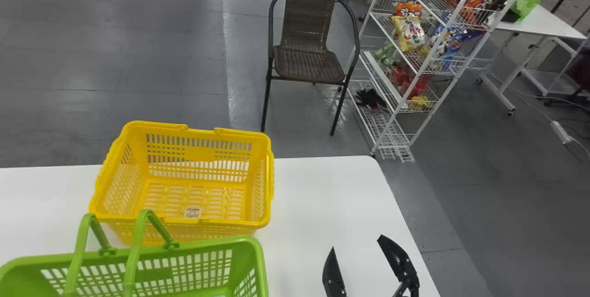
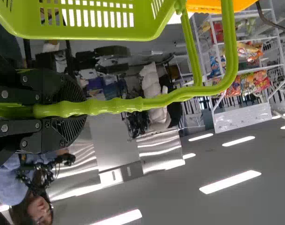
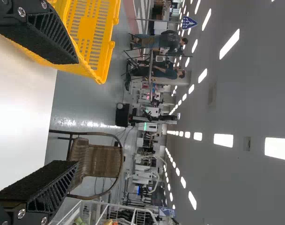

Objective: Grasp handle with right gripper to insert into left gripper then lift and swing left to center

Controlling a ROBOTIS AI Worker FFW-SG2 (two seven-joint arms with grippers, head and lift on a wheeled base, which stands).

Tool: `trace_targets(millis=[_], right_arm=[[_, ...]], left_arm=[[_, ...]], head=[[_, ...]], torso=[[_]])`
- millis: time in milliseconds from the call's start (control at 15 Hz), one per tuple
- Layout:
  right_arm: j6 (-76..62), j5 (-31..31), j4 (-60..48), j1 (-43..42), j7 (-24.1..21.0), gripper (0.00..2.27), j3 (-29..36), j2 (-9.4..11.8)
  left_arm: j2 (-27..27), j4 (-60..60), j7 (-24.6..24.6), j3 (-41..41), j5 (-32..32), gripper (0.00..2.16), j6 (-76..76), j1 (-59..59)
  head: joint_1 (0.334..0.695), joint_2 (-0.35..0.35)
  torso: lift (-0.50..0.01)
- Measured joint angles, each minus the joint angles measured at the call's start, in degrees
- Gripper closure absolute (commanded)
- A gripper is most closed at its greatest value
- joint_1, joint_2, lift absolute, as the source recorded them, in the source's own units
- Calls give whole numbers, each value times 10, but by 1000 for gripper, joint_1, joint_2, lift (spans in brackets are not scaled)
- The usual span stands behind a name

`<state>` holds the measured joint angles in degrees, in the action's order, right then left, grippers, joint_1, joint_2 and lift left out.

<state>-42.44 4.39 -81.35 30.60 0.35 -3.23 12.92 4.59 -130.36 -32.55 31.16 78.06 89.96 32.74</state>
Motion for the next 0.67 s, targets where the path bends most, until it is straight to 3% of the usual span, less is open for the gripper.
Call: trace_targets(millis=[667], right_arm=[[-8,2,0,2,0,39,1,0]], left_arm=[[-19,24,10,-49,-16,2138,0,-10]], head=[[695,-350]], torso=[[0]])
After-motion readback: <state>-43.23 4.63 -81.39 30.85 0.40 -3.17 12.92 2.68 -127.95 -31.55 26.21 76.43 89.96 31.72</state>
